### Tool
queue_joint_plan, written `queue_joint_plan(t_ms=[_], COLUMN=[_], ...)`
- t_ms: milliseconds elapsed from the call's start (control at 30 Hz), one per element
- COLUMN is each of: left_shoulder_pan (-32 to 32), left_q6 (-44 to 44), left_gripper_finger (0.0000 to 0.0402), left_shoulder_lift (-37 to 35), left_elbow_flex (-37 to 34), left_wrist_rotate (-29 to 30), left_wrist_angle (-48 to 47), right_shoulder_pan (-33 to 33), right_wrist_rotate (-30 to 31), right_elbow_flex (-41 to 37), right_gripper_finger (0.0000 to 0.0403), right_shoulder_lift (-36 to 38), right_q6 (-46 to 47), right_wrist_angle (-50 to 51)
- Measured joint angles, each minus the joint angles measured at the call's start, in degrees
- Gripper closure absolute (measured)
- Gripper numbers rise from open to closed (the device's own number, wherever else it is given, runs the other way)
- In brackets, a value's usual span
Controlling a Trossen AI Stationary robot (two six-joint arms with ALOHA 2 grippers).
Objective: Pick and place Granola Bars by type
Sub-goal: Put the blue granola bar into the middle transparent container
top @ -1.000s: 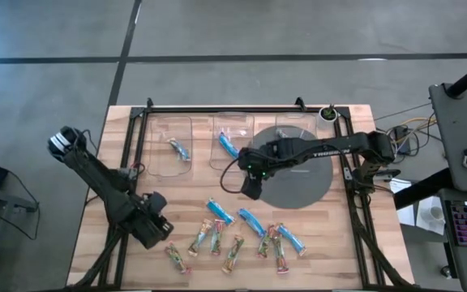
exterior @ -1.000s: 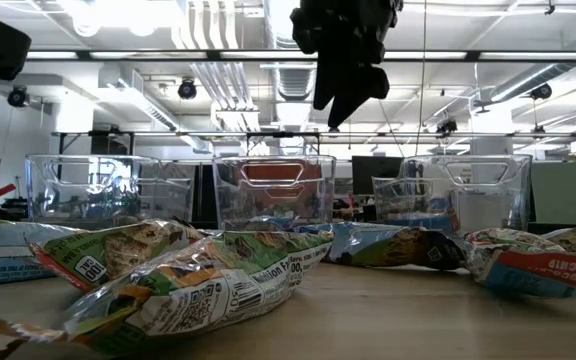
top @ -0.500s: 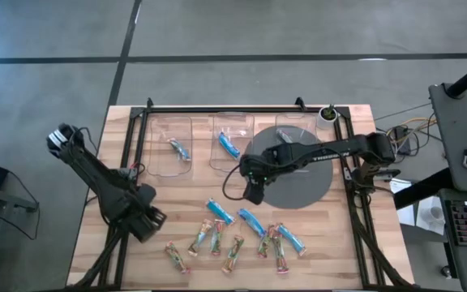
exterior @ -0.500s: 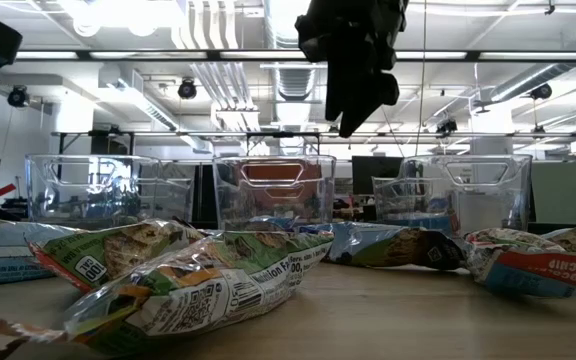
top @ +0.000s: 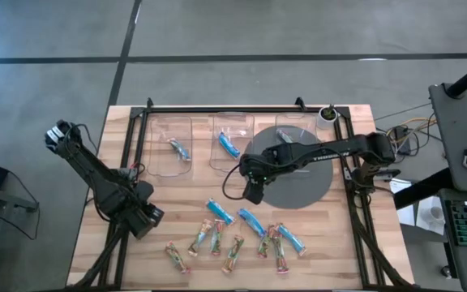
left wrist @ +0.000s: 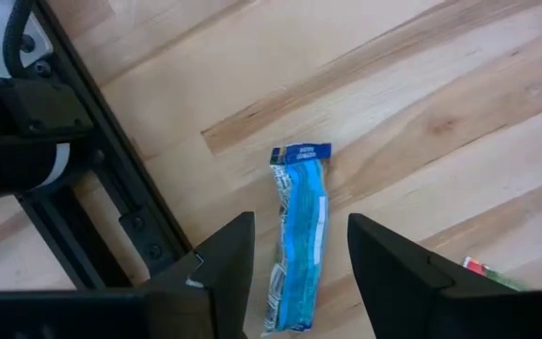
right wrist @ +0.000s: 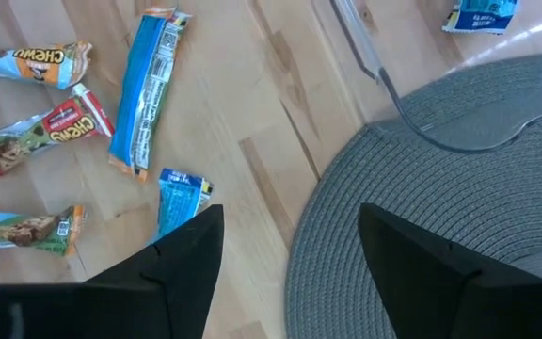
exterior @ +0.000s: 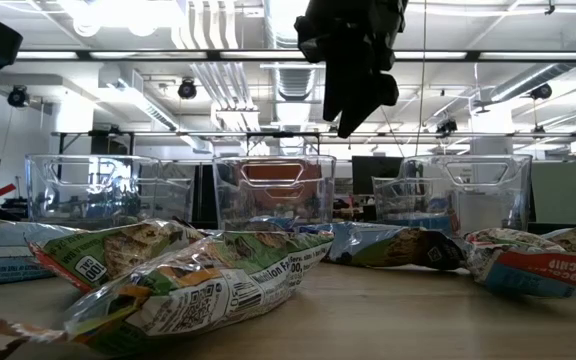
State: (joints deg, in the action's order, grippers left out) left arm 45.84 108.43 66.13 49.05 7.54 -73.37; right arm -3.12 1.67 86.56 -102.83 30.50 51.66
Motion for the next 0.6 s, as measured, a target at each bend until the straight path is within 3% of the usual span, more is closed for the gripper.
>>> queue_joint_plan(t_ms=[333,600], left_shoulder_pan=[0.0,0.0], left_q6=[-0.3,-1.5], left_gripper_finger=[0.0245,0.0245], left_shoulder_lift=[-0.1,0.0], left_elbow_flex=[-2.6,-7.7], left_wrist_rotate=[0.0,-0.8], left_wrist_angle=[0.7,8.3], right_shoulder_pan=[0.3,0.9], right_wrist_rotate=[0.0,0.0], right_elbow_flex=[0.0,0.0], right_gripper_finger=[0.0165,0.0165], right_shoulder_lift=[0.0,0.0], right_q6=[1.1,1.1], right_wrist_angle=[-1.9,-4.0])
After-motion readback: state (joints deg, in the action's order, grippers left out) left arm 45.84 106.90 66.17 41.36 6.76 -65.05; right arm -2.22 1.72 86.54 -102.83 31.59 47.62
